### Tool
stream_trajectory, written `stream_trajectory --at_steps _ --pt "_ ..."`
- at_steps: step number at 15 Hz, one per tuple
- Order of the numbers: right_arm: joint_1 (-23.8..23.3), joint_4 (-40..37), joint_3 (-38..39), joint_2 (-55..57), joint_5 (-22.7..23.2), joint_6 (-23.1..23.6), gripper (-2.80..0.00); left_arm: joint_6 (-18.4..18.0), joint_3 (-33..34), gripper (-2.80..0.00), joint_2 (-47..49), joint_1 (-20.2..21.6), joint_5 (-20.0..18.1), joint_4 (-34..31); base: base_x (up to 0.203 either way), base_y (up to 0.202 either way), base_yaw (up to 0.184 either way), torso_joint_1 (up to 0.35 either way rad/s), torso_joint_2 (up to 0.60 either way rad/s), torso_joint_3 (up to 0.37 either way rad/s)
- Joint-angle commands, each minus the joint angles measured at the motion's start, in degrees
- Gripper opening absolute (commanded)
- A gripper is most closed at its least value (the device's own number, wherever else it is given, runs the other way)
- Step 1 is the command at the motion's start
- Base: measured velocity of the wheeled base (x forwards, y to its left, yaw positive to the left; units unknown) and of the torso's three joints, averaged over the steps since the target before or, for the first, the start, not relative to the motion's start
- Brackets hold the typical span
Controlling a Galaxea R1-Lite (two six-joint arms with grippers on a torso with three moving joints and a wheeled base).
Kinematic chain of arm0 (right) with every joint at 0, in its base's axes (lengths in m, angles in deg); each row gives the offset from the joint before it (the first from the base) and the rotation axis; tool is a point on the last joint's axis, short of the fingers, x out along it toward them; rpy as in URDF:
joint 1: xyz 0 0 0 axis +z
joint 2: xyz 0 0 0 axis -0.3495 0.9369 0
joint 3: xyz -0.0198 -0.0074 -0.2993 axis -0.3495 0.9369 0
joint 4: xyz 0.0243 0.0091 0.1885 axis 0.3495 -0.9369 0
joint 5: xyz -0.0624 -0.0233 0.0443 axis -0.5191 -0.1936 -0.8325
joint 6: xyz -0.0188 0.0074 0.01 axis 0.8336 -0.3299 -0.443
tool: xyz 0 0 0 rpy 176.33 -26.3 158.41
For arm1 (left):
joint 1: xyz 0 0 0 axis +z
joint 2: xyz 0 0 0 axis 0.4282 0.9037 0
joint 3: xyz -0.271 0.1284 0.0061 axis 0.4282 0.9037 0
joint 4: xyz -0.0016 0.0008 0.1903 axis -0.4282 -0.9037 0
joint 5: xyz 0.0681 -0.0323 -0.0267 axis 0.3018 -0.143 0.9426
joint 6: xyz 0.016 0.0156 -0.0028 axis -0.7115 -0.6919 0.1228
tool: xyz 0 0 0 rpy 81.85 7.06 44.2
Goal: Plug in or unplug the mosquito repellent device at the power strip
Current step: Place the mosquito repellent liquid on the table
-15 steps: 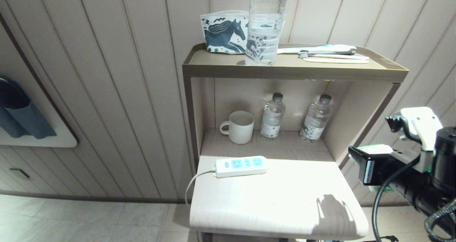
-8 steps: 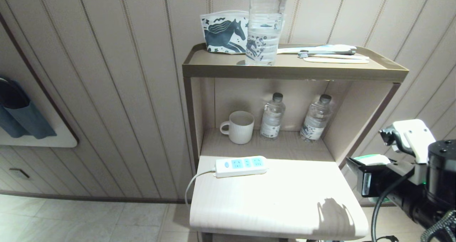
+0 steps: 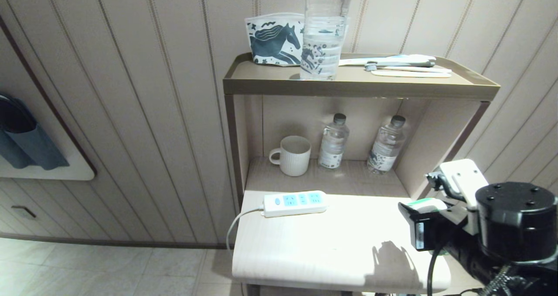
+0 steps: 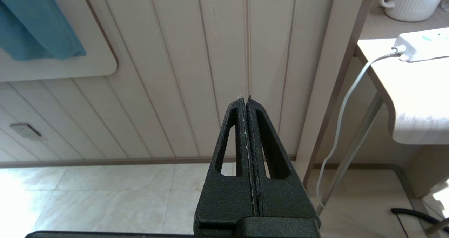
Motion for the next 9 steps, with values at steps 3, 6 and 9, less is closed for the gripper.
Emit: stream_trajectory --at_steps 3,6,9 --pt "-2.07 11.66 0.3 15.55 -0.26 0.9 -2.8 0.53 0.09 -2.8 -0.02 0.01 0.0 0.19 0.0 0.0 0.0 0.0 0.0 0.0" --pt "-3.93 20.72 0.19 18.92 -2.43 2.14 -2.8 0.88 0.09 -2.8 -0.02 0.01 0.08 0.19 0.0 0.0 0.0 0.0 0.0 0.0" --pt "-3.54 30.71 3.03 20.31 -8.35 3.31 -2.8 0.88 0.09 -2.8 -0.02 0.01 0.09 0.19 0.0 0.0 0.0 0.0 0.0 0.0"
